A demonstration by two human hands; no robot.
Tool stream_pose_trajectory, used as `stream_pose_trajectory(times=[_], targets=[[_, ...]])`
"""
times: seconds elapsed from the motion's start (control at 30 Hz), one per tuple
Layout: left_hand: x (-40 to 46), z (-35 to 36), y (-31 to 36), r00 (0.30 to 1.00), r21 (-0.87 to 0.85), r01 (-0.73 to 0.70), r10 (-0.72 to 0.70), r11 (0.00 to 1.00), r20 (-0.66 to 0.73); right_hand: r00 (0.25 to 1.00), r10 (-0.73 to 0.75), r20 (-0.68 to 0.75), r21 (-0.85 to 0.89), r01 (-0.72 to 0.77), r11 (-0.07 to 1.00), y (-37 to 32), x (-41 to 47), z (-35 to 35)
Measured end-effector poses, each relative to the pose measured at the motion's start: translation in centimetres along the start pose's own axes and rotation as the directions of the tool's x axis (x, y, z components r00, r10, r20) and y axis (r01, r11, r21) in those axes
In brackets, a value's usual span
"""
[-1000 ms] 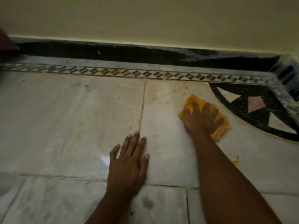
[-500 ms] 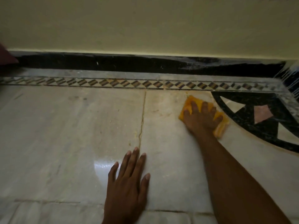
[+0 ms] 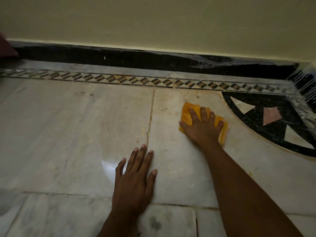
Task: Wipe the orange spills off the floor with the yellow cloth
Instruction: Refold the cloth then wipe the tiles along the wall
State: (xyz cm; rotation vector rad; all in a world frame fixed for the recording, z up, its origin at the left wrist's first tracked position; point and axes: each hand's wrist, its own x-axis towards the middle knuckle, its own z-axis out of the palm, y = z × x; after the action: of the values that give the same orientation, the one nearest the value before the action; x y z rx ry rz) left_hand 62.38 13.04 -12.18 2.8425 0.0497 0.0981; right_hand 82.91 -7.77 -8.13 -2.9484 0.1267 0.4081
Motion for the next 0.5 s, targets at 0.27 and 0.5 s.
stream_pose_trajectory(times=[0.27,0.5], targets=[[0.0,-0.4,0.0,1.0,-0.091,0.009,-0.008,0.996,0.013,0.953,-0.184,0.24,-0.122,0.218,0.968,2.6,-7.7,0.2],[-0.7,-1.3,0.0,0.999,-0.097,0.013,-0.01,0.995,0.032,0.994,-0.019,0.111,-0.049,0.024,0.999,2.3,-10.4,2.0]])
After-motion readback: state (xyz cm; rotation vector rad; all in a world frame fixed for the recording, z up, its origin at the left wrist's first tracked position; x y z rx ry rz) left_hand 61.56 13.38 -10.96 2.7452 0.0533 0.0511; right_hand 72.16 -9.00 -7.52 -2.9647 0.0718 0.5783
